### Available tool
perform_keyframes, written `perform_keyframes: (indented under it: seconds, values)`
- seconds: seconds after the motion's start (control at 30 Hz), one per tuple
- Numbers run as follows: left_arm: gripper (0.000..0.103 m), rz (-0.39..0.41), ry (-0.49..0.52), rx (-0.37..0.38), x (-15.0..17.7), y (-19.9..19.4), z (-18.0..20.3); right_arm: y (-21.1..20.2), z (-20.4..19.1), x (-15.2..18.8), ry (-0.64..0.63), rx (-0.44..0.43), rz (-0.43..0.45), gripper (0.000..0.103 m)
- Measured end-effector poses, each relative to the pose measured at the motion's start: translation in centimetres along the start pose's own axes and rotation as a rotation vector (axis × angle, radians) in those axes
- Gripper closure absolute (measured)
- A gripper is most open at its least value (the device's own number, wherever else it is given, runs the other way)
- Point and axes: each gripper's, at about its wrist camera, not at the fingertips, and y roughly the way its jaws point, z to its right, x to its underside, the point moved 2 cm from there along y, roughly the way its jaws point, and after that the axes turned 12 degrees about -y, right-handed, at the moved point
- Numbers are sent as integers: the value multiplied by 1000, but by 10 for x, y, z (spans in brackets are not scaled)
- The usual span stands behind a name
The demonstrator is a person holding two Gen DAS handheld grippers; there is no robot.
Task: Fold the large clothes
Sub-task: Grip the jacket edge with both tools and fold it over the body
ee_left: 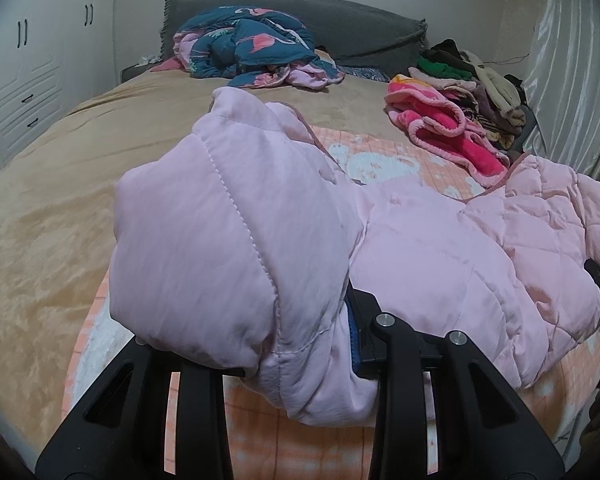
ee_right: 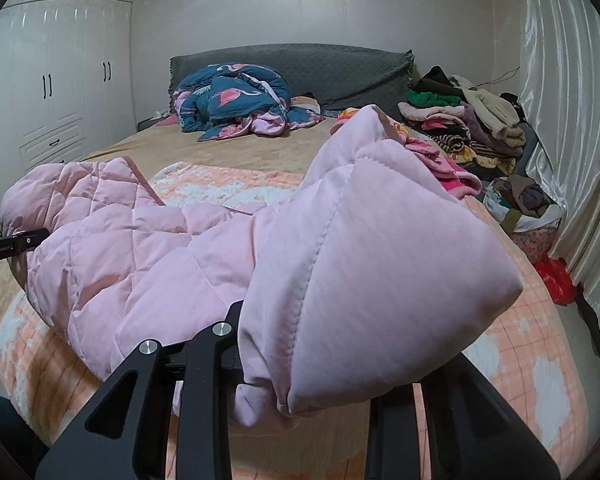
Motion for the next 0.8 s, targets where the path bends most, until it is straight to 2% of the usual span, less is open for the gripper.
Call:
perform_keyframes:
  seconds: [0.8]
  values:
    - [78,15,64,-32,40,-24,2,2,3,12,46,10,-22,76]
